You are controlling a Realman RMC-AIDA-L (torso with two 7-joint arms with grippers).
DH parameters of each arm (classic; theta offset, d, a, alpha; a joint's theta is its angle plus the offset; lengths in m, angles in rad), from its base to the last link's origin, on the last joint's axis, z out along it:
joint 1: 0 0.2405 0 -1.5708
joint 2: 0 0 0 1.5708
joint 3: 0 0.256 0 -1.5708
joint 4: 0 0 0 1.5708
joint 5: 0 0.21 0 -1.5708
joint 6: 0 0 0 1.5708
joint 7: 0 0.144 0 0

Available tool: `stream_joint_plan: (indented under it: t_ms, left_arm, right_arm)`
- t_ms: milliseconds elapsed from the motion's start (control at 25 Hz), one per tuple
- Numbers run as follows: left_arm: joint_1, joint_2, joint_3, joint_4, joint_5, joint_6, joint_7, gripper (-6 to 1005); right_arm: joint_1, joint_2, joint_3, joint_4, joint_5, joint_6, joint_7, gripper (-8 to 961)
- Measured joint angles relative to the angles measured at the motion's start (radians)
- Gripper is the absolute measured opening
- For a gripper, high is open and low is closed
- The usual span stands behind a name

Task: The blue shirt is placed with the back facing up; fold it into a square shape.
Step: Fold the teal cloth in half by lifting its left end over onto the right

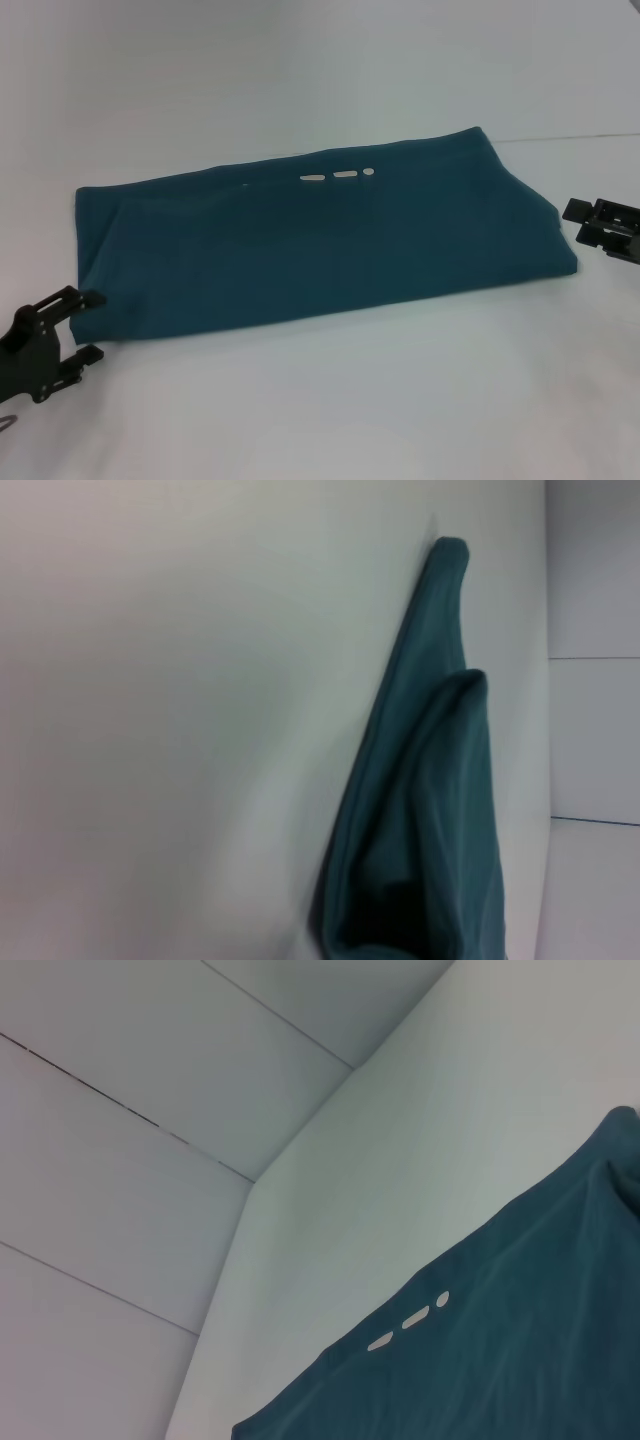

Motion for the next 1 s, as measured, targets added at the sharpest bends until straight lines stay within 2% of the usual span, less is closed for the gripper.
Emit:
stream_joint_plan:
  t_ms: [240,800,1000]
  left_arm:
    - [-0.004,-0.001,0.003,-0.015,0.002,-0.022,-0.001,812]
    - [-0.069,0.014,0.017,-0.081,0.004,-0.146,-0.001,811]
    - [-0.091,0.016,0.046,-0.085,0.004,-0.164,0.001,811]
  right_arm:
    - [-0.003,0.000,0.001,0.012,0.000,0.001,-0.002,702]
    - [-0.011,0.000,0.001,0.012,0.000,0.002,-0.002,701]
    - [-0.011,0.000,0.001,0.012,0.000,0.002,-0.002,701]
